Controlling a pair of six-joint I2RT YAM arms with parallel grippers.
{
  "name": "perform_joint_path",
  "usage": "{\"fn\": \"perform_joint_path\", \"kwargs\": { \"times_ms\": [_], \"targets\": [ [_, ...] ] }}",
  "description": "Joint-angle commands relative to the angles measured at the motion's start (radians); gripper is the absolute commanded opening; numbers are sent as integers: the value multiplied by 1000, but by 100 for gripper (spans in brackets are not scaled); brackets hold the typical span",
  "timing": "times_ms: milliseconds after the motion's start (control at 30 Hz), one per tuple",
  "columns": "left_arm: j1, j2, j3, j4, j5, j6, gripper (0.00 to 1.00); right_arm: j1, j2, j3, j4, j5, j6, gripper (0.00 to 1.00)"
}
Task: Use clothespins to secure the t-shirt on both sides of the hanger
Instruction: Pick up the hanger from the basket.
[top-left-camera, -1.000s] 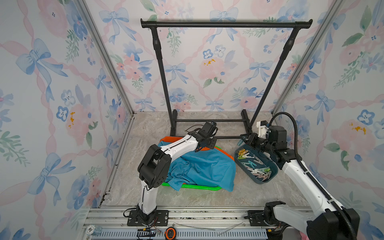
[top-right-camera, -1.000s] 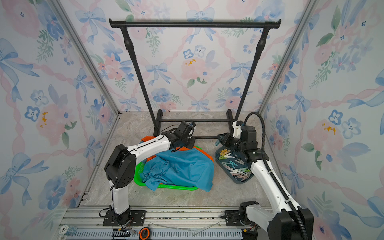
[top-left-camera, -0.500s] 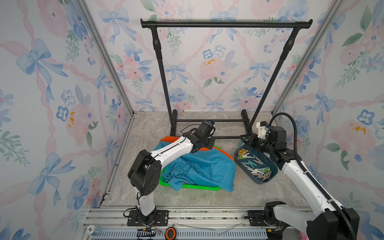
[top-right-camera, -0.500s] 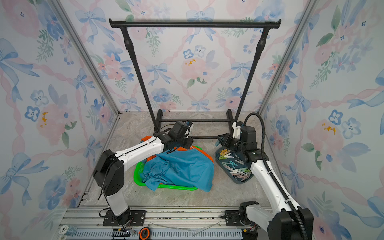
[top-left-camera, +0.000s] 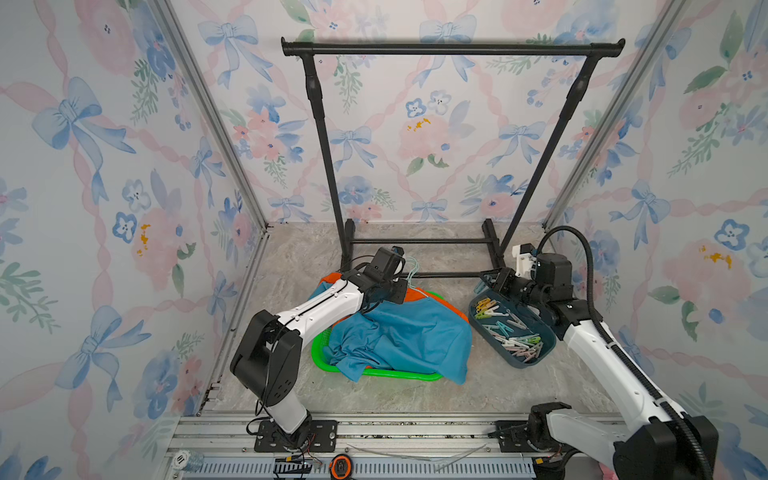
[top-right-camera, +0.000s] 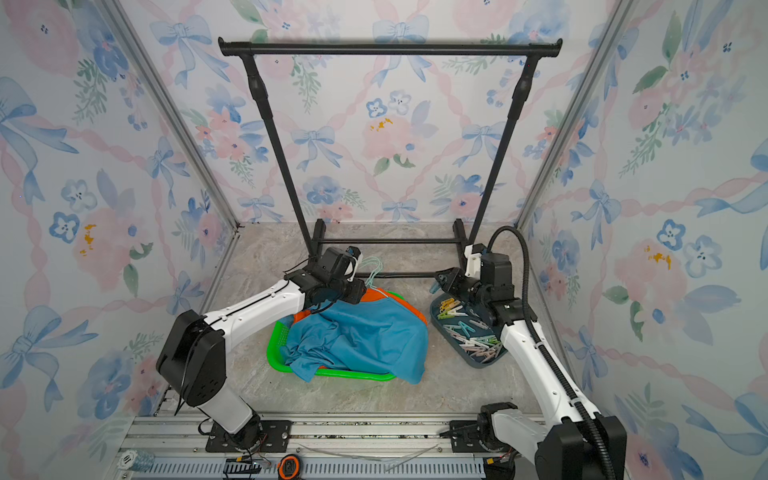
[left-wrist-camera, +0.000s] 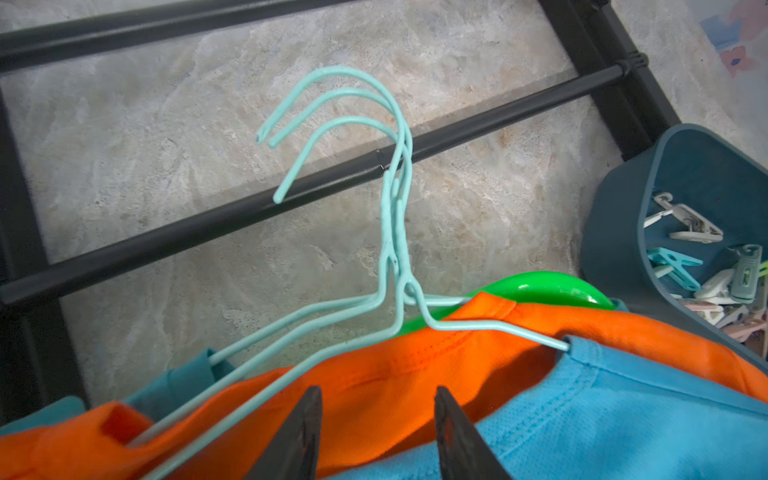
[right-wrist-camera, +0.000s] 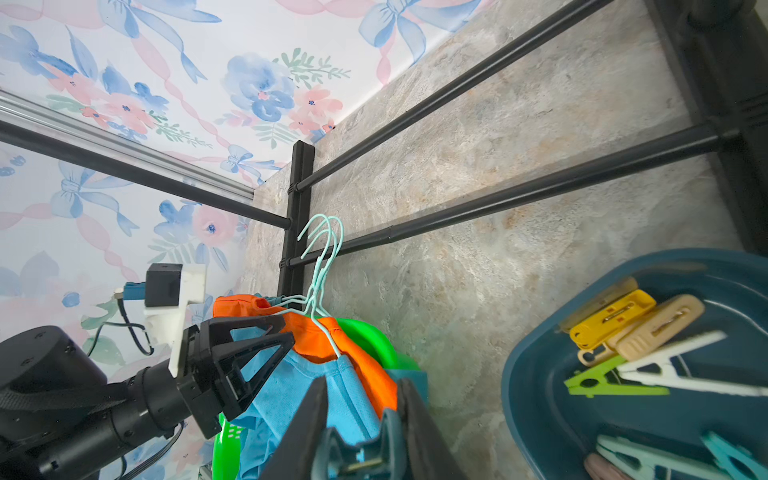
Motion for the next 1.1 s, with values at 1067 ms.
{"fn": "perform_joint_path", "kwargs": {
  "times_ms": [1067],
  "targets": [
    [-152, 130, 211, 37, 24, -30, 46, -27, -40, -15, -9, -23, -20, 30]
  ]
}}
